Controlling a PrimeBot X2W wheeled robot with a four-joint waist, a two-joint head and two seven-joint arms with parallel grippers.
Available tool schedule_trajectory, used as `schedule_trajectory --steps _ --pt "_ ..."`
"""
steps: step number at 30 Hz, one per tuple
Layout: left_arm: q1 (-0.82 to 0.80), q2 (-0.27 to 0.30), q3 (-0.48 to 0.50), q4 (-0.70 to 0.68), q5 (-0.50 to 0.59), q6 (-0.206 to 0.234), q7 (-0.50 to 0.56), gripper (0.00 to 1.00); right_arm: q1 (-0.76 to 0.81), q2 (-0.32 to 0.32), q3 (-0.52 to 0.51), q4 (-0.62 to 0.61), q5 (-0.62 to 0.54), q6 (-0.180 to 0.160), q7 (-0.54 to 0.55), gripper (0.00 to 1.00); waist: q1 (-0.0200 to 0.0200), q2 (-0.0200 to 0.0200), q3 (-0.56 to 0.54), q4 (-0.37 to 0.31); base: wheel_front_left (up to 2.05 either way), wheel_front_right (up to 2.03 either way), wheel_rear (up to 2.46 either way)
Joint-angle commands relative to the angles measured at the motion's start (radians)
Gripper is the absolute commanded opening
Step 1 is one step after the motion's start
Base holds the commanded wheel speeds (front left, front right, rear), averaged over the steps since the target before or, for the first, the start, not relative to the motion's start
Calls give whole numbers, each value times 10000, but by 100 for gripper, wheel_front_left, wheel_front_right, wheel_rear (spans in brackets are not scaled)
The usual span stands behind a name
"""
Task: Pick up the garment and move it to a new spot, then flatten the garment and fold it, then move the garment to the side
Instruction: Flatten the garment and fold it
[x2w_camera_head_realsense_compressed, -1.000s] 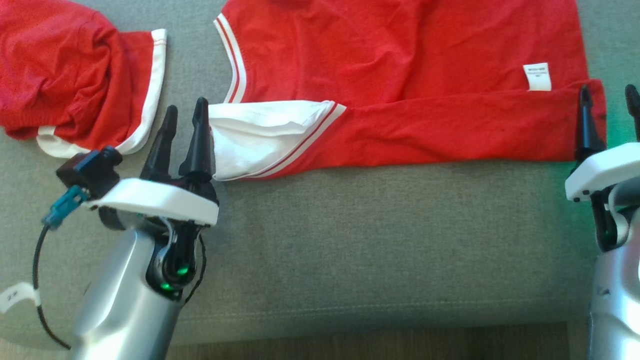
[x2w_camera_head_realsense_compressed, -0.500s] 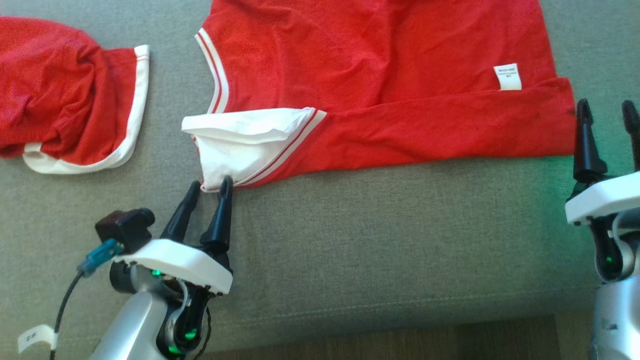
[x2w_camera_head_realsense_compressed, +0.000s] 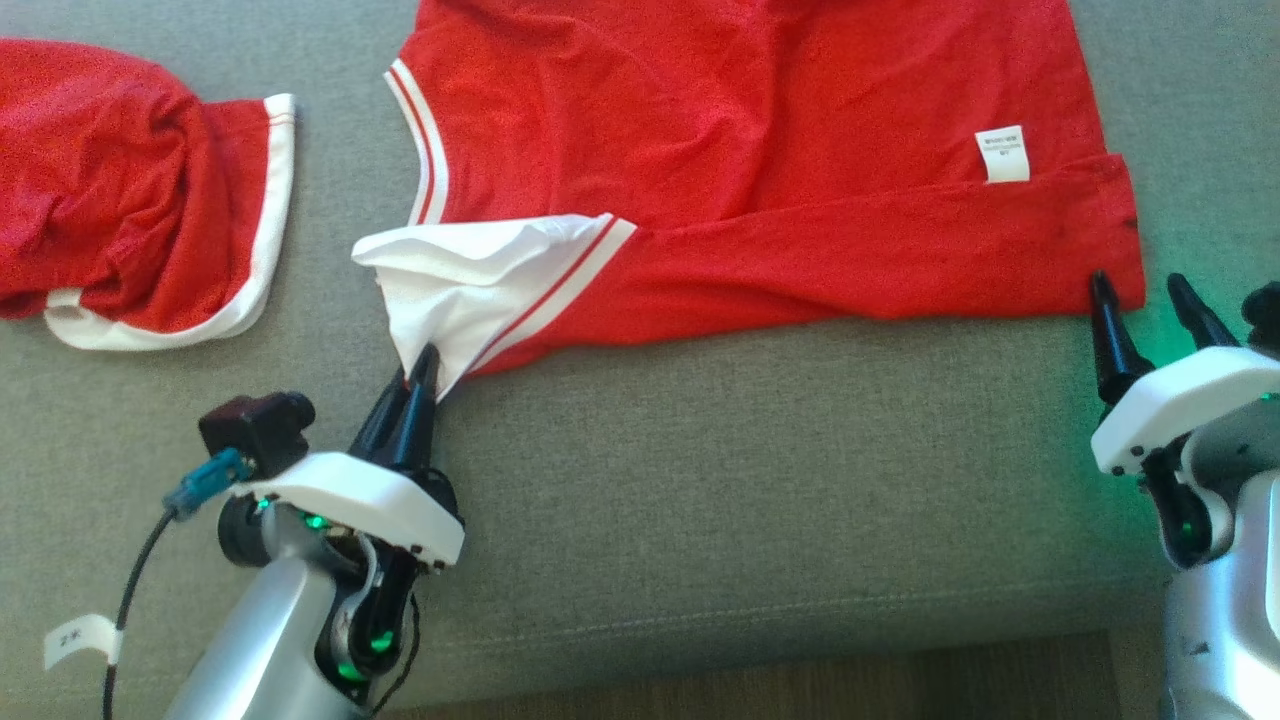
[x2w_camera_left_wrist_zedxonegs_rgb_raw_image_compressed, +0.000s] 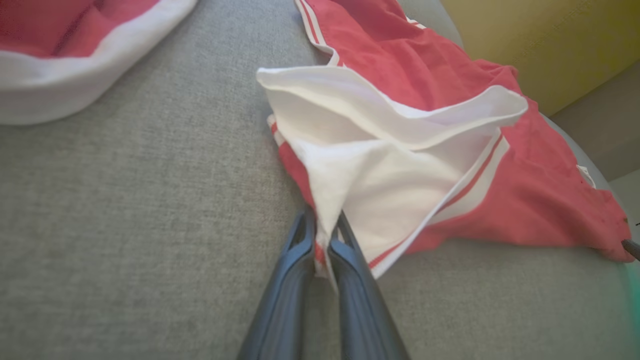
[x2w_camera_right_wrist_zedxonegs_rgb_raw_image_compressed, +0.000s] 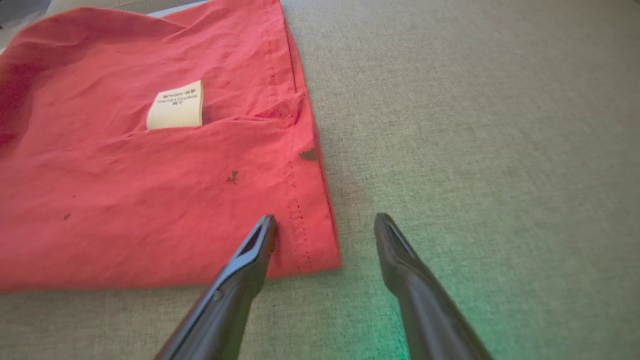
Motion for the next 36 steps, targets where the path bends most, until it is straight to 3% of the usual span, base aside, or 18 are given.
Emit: schedule_trajectory --steps 1,7,8,9,10,16,22,30,36 --pt "20 146 291 -164 -61 2 -66 0 -350 -103 123 -247 -132 -4 94 100 0 0 -65 74 0 0 0" --pt "180 20 230 -281 -149 -16 -190 0 -633 -103 -36 535 -321 -4 707 100 0 0 -239 284 0 0 0" --pt "177 1 211 -279 -154 -18 -192 0 -668 -103 -13 668 -334 -4 834 80 0 0 -253 305 0 0 0" --pt "165 -16 188 -274 -155 -30 -196 0 -697 -103 8 771 -372 -4 945 20 0 0 -264 325 0 0 0" --pt "152 -36 167 -269 -158 -42 -203 0 -714 -103 50 858 -398 -4 1067 0 0 0 -273 338 0 0 0" --pt "66 -45 86 -195 -144 -116 -247 0 -672 -103 -108 623 -601 -4 1140 0 0 0 -377 310 0 0 0" --pt "459 193 -91 -478 -221 -146 136 0 76 -103 -530 -638 -932 -4 1456 0 0 0 -616 194 0 0 0" --pt "1909 681 -406 -1674 -304 622 1239 0 1818 -103 -894 -2675 -769 -4 2376 0 0 0 -715 160 0 0 0" --pt "2706 978 -604 -2645 -345 1172 1966 0 2484 -102 -1026 -3159 -688 -4 2782 0 0 0 -765 142 0 0 0"
